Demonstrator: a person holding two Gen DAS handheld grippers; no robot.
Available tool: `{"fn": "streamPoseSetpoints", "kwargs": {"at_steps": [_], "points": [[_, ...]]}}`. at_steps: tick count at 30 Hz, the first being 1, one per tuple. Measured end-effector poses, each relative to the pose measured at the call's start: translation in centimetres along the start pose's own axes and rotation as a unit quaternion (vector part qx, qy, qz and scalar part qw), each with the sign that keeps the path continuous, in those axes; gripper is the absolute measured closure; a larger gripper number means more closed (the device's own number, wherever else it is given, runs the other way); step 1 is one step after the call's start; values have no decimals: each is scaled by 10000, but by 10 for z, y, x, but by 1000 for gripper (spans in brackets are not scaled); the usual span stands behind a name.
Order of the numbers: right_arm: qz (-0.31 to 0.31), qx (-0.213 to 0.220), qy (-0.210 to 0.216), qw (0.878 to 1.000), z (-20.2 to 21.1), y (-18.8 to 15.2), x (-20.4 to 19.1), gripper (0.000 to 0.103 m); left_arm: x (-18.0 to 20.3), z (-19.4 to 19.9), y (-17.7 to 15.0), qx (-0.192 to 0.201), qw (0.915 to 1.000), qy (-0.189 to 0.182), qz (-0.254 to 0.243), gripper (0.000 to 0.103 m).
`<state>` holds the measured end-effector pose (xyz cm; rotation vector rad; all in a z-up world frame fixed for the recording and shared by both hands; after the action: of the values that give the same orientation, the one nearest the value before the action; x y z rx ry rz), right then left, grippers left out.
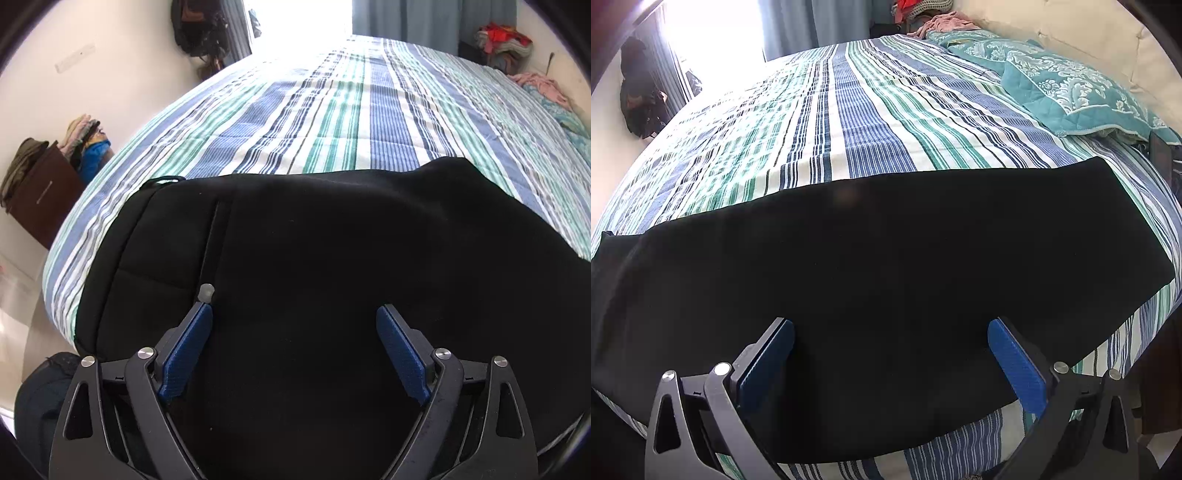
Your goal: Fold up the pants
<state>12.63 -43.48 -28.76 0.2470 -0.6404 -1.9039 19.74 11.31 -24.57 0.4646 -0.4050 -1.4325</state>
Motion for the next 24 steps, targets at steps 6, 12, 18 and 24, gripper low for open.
{"fn": "streamPoseSetpoints", "kwargs": {"at_steps": [6, 12, 18, 24], "points": [[-20, -22, -38, 10000, -1, 1, -1, 0, -17, -1, -7, -78, 9990, 66, 436, 0], [-20, -31, -76, 10000, -2, 2, -1, 0, -5, 30, -2, 283, 9983, 167, 476, 2], [-21, -7, -93, 10000, -2, 2, -1, 0, 68, 64, -3, 647, 9960, -381, -482, 2], [-9, 33, -91, 10000, -2, 1, 0, 0, 116, 38, -25, 185, 9875, -190, -1554, 2]]}}
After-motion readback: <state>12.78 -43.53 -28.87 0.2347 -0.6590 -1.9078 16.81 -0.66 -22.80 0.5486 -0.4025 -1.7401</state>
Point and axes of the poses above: each gripper's, at about its wrist camera, not at the fingertips, and z roughly against the way its jaws point, x to its right, y to its top, the point moved 5 cm from there along -z, roughly the way its jaws point, and after that the axes turned 10 degrees about -y, right-handed, at the moved point
